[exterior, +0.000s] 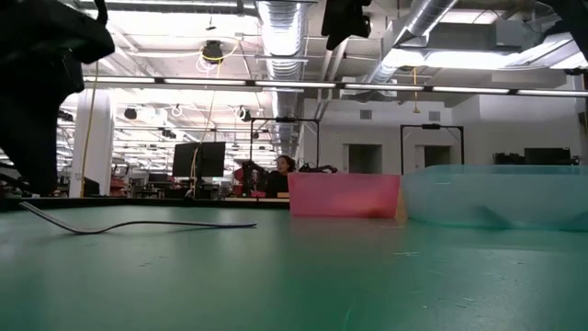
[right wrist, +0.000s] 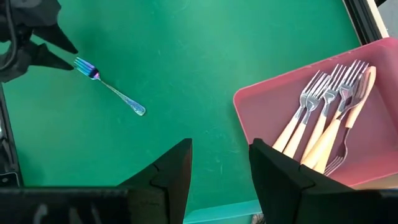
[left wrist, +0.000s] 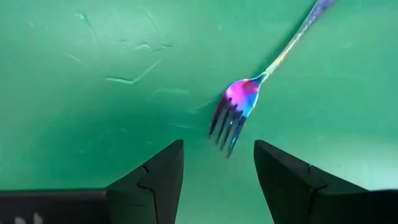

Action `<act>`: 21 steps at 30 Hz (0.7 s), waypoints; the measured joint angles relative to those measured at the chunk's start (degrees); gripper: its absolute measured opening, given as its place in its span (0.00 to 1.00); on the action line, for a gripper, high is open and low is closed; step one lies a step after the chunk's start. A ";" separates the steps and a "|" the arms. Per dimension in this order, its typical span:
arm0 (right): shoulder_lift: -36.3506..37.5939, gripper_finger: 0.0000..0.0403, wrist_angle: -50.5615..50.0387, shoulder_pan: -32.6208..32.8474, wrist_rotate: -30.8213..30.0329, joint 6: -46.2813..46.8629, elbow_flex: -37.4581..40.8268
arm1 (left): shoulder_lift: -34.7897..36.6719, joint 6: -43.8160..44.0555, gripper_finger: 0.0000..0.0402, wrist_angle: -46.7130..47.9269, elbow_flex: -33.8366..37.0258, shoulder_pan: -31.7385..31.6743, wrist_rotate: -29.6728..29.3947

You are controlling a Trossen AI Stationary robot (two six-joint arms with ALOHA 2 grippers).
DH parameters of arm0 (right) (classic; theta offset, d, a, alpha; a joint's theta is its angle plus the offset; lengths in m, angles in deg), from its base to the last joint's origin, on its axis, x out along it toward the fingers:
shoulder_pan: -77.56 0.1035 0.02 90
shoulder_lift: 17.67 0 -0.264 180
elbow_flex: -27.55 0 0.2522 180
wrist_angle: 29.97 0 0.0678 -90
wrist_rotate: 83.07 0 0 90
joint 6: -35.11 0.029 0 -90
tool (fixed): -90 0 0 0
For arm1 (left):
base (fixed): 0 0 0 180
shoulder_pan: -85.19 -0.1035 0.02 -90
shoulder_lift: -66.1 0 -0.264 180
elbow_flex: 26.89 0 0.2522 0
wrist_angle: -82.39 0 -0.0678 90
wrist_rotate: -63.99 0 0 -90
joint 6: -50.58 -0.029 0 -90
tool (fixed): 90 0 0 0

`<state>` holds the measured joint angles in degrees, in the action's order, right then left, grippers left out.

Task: Sort silverware by color (type)
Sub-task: Put the blue fork into the orange bin

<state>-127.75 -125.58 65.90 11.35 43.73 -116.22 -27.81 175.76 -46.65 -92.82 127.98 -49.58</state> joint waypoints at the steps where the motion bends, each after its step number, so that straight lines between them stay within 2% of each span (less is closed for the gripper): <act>1: 0.00 0.45 0.03 0.01 0.00 0.00 0.00 | 0.00 0.71 0.44 -0.49 0.27 0.00 -0.33; 8: 0.00 0.45 -0.02 0.02 0.00 -0.02 0.00 | 0.18 1.18 0.44 -14.68 6.70 0.02 -1.34; 15: 0.00 0.45 0.00 0.02 0.00 -0.04 0.00 | 0.31 4.78 0.43 -14.95 7.99 0.09 -2.71; 18: 0.00 0.45 0.00 0.02 0.00 -0.07 0.00 | 0.24 5.00 0.38 -14.25 8.03 0.07 -3.58; 21: 0.00 0.45 0.00 0.02 0.00 -0.85 0.00 | 0.12 4.89 0.28 -13.68 8.20 -0.12 -5.01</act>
<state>-127.75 -125.57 65.92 11.36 42.88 -116.22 -27.68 180.65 -60.33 -84.62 127.85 -54.59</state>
